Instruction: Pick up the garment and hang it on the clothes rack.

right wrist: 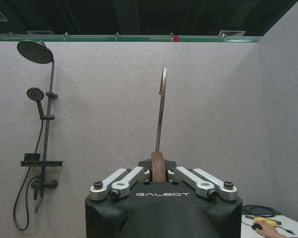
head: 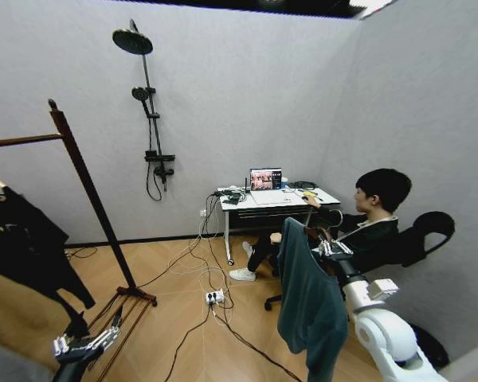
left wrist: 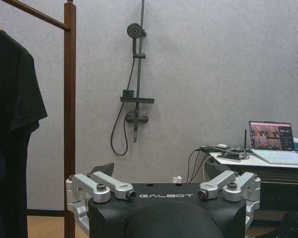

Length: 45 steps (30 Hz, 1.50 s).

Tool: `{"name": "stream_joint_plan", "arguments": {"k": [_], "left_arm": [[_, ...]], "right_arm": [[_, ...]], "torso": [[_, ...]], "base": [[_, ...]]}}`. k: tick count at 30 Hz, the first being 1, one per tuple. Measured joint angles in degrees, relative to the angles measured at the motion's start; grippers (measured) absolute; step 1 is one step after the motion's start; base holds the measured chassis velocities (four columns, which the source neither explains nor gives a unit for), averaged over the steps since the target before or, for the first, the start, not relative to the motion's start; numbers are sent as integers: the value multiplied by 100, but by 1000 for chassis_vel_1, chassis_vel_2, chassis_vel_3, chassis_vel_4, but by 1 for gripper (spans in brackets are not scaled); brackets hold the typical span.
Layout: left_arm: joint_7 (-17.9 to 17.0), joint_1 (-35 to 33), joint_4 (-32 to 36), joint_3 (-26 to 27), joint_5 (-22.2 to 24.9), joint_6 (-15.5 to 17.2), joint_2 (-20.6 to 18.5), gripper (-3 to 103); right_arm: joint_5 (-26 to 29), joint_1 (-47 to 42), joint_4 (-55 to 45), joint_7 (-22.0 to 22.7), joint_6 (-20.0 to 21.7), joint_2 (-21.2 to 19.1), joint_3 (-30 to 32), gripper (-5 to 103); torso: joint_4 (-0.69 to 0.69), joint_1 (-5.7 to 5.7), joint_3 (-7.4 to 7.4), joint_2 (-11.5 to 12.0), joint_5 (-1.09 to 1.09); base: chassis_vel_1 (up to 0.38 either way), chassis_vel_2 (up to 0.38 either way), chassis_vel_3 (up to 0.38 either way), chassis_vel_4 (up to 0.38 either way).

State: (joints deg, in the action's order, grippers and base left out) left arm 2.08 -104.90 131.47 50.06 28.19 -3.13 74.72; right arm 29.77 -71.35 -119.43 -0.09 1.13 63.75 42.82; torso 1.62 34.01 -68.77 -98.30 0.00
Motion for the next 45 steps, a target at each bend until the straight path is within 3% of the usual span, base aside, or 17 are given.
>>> {"name": "stream_joint_plan", "arguments": {"k": [45], "left_arm": [[0,0,0,0,0,0,0,100]], "right_arm": [[-117,173,398,-533,-303,0,-169,9]], "torso": [[1,-6,1,-1,1]], "base": [[-92,92,96,-96]]}}
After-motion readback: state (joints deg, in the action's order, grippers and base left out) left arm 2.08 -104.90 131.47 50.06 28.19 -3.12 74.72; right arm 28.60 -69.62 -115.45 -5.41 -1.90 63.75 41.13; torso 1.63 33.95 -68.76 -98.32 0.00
